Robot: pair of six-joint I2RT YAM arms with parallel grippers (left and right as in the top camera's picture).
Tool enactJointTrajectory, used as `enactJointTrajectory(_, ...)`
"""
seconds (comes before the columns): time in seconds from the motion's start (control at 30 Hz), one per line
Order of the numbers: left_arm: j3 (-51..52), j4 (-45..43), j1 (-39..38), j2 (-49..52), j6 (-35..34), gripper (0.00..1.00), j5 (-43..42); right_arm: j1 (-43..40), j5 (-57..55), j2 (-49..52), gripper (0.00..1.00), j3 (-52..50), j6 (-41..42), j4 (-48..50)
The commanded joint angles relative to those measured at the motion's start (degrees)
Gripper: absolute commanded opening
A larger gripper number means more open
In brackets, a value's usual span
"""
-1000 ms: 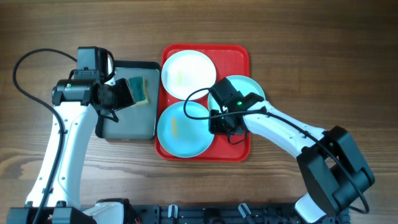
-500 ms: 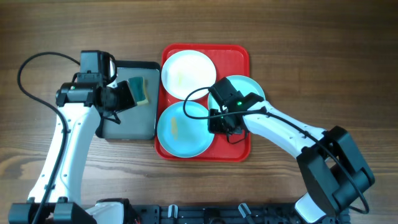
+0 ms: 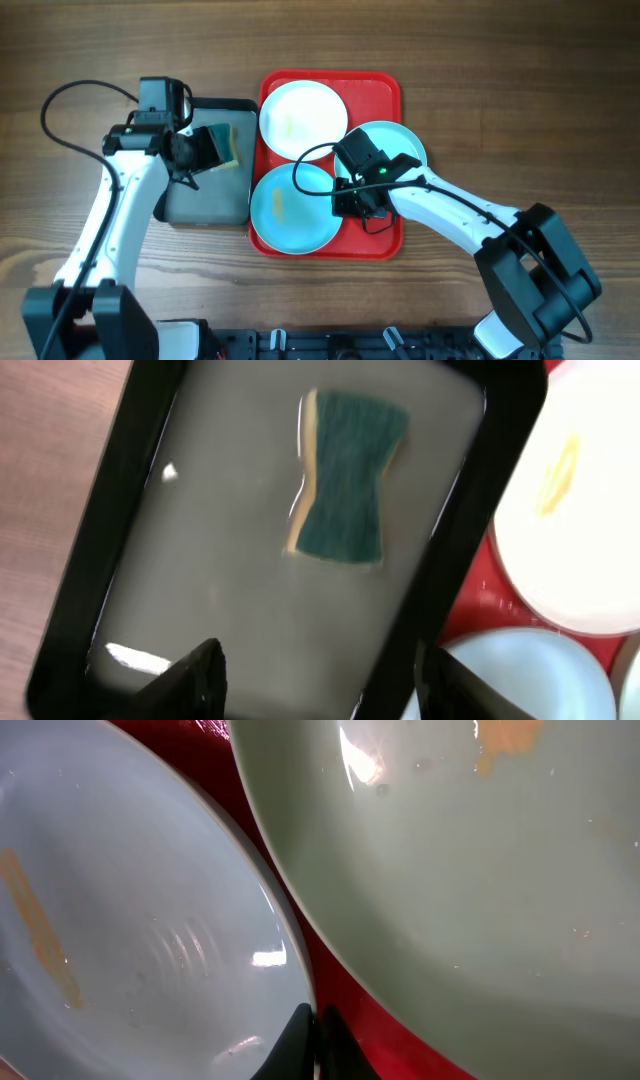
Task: Clean dirty plates on tray and stack at the side
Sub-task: 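Lower the left gripper and grasp the green sponge in the black tray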
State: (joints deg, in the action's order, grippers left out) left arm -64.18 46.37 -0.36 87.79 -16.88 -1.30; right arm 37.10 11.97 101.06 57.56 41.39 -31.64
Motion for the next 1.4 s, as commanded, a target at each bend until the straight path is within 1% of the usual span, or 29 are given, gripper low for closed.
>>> enactJointTrajectory(0.0, 0.46, -4.33, 0.26, 3.48, 0.15, 0.65, 0.98, 0.61, 0.57, 0.85, 0.04, -0.37, 1.03, 0.55)
enactJointTrajectory(0.03, 0.46, -5.7, 0.26, 4.37, 0.15, 0.66, 1.01, 0.61, 0.57, 0.85, 0.04, -0.37, 1.01, 0.57)
enactJointTrajectory(0.23, 0.44, -12.07, 0.2, 9.7, 0.15, 0.65, 0.98, 0.59, 0.57, 0.85, 0.04, -0.37, 1.01, 0.57)
enactJointTrajectory(0.47, 0.44, -16.74, 0.11, 15.47, 0.15, 0.59, 0.92, 0.59, 0.57, 0.85, 0.04, -0.37, 0.98, 0.83)
enactJointTrajectory(0.5, 0.44, -17.14, 0.11, 16.04, 0.24, 0.57, 0.72, 0.59, 0.57, 0.85, 0.04, -0.37, 1.01, 0.85)
enactJointTrajectory(0.53, 0.44, -17.51, 0.09, 16.65, 1.79, 0.54, 0.17, 0.59, 0.57, 0.85, 0.04, -0.37, 1.01, 0.94)
enactJointTrajectory(0.57, 0.44, -17.59, 0.09, 16.9, 3.23, 0.54, -0.87, 0.59, 0.57, 0.85, 0.05, -0.37, 1.03, 0.94)
enactJointTrajectory(0.63, 0.46, -17.79, 0.11, 17.03, 5.42, 0.57, -2.29, 0.59, 0.57, 0.85, 0.04, -0.37, 1.01, 0.98)
enactJointTrajectory(0.7, 0.44, -17.94, 0.11, 17.03, 7.37, 0.57, -2.27, 0.59, 0.57, 0.85, 0.05, -0.37, 1.01, 1.05)
enactJointTrajectory(1.1, 0.85, -18.23, -0.44, 17.05, 7.5, 0.55, -2.25, 0.59, 0.59, 0.85, 0.04, -0.37, 0.96, 1.16)
enactJointTrajectory(1.23, 3.21, -21.2, -0.59, 17.05, 7.48, 0.55, -2.19, 0.59, 0.59, 0.85, 0.04, -0.37, 0.92, 1.14)
enactJointTrajectory(1.27, 3.43, -21.59, -0.59, 17.05, 7.48, 0.54, -2.19, 0.59, 0.63, 0.85, 0.04, -0.37, 0.74, 1.16)
enactJointTrajectory(1.3, 3.43, -21.79, -0.59, 17.05, 7.45, 0.5, -2.21, 0.59, 0.63, 0.85, 0.04, -0.37, 0.74, 1.16)
enactJointTrajectory(1.37, 3.43, -21.77, -0.59, 17.05, 6.99, 0.46, -2.23, 0.59, 0.79, 0.85, 0.04, -0.37, 0.61, 1.16)
